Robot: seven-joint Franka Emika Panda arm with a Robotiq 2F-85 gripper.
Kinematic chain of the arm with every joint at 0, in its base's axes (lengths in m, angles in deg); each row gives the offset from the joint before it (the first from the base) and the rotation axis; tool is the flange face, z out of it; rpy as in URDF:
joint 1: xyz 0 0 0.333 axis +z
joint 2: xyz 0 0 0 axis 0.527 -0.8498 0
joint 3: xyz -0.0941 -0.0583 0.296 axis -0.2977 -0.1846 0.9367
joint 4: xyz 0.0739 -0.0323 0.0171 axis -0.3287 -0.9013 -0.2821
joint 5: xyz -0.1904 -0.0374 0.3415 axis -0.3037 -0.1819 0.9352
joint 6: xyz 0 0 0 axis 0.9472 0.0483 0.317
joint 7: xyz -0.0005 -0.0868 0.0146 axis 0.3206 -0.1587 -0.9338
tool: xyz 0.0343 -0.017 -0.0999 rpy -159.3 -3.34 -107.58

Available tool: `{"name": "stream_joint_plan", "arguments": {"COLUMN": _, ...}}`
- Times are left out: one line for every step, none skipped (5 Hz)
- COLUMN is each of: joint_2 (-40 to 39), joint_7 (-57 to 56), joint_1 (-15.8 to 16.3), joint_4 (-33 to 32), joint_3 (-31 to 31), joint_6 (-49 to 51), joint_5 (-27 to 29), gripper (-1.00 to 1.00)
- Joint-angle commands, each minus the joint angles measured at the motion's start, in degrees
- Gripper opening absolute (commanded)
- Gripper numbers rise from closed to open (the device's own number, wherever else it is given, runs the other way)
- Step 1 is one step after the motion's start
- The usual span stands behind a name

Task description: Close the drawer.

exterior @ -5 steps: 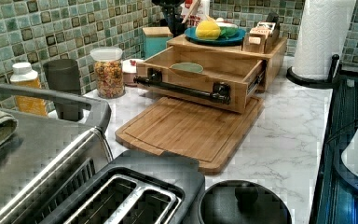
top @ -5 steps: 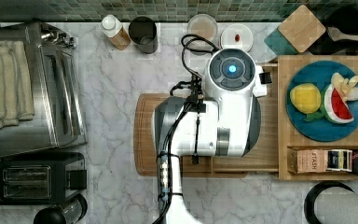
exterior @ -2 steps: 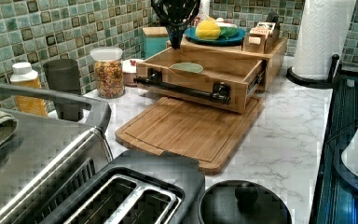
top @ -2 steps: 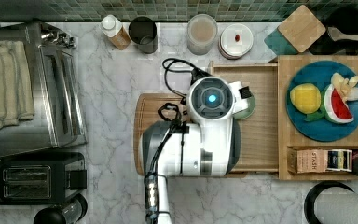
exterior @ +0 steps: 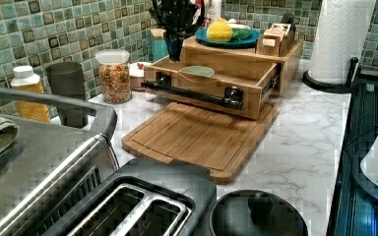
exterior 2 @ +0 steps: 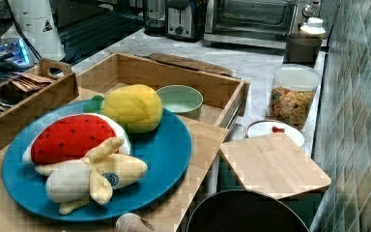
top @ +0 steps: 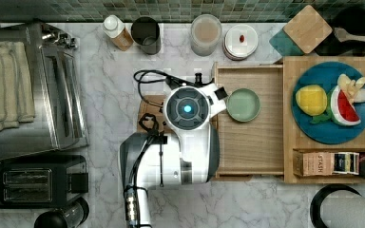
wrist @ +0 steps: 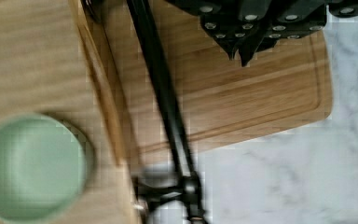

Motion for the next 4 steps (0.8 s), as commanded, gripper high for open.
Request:
{"name": "stream_joint_plan", "arguments": {"joint_2": -6.2, "joint_7": -3.9, "joint_1": 2.5, "joint_4": 2.5, "joint_3": 3.8, "joint_6": -1.0, "joint_5": -7.8, "gripper": -1.0}}
{"name": "stream_joint_plan", "arguments": {"joint_2": -7.6, "joint_7": 1.9, "joint_1": 3.7, "joint_4": 0.6, "joint_3": 4.2, "joint_6": -4.8, "joint_5": -12.1, "gripper": -1.0}}
{"name": "stream_joint_plan", "arguments": {"joint_2": -9.3, "joint_7": 2.5, "joint_1": 3.5, "joint_4": -0.9, "joint_3": 4.0, "joint_6": -7.0, "joint_5": -11.8, "gripper": -1.0}}
{"name": "stream_joint_plan", "arguments": {"joint_2": -10.3, "joint_7": 2.3, "joint_1": 3.0, "joint_4": -1.5, "joint_3": 4.3, "joint_6": -8.7, "joint_5": -12.0, "gripper": -1.0}}
